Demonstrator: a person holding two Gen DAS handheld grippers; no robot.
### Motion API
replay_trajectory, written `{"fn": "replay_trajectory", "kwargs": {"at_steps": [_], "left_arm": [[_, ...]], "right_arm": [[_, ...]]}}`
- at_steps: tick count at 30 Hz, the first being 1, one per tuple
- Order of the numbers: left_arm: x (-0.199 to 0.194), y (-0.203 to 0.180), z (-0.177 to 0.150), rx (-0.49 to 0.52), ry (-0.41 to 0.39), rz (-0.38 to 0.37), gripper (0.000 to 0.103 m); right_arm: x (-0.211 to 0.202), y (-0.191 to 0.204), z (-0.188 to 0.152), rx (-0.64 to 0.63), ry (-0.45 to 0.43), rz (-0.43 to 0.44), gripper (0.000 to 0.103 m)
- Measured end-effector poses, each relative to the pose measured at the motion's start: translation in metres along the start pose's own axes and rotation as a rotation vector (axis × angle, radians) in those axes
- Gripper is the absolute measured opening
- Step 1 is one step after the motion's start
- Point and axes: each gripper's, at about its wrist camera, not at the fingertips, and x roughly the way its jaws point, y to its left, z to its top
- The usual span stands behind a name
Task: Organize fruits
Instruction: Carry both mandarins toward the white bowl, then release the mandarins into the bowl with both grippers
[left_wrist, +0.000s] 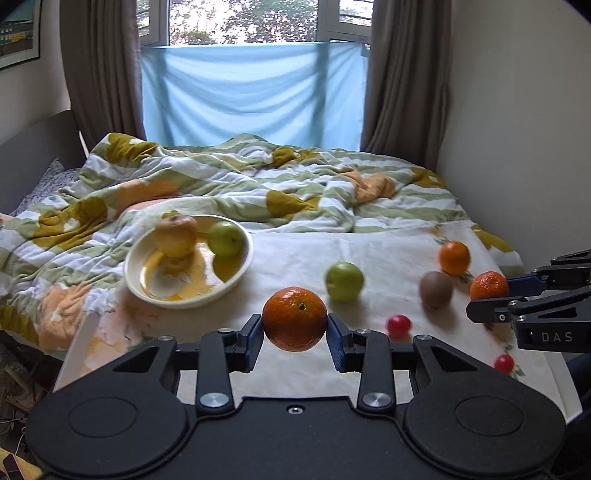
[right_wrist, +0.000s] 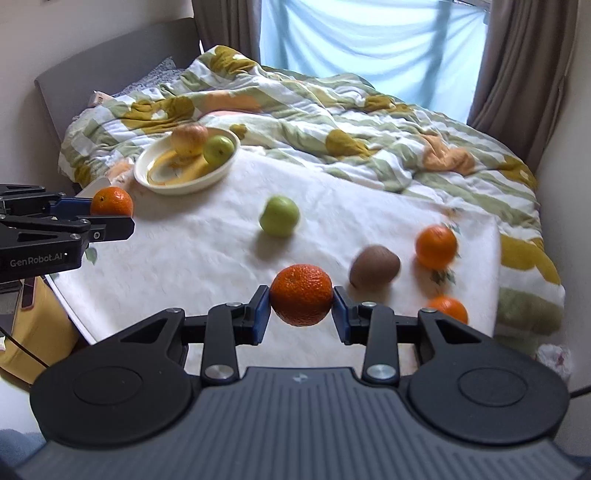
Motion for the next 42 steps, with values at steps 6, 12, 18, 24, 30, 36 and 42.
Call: {"fn": "replay_trajectory", "kwargs": {"at_steps": [6,12,18,24,30,36,42], "left_arm": [[0.021,0.051,0.022,-0.020,0.011,0.027,0.040],[0.051,0.094,0.043,-0.024,0.032,0.040,0.040],[0.089,0.134,0.060,-0.009,0.070,0.043,0.040],[0.133,0.165,0.068,0.022,0.120,0.039,0.041],[0.173,0.187,0.073,0.053,0.160,0.035,0.041],[0.198,0.196,0.074,0.076,0.189,0.029,0.041],[0.203,0.195,0.072,0.113,0.188,0.028,0.046]], "right_arm": [[0.029,0.028,0.044,-0.007,-0.008,0.023,0.051],[0.072,0.054,0.087,0.004,0.003,0.040,0.051],[0.118,0.076,0.120,0.023,0.029,0.040,0.051],[0.162,0.094,0.144,0.062,0.063,0.030,0.051],[0.198,0.112,0.157,0.092,0.098,0.020,0.051],[0.224,0.123,0.161,0.106,0.132,0.014,0.051],[0.233,0.126,0.162,0.117,0.149,-0.001,0.051]]}}
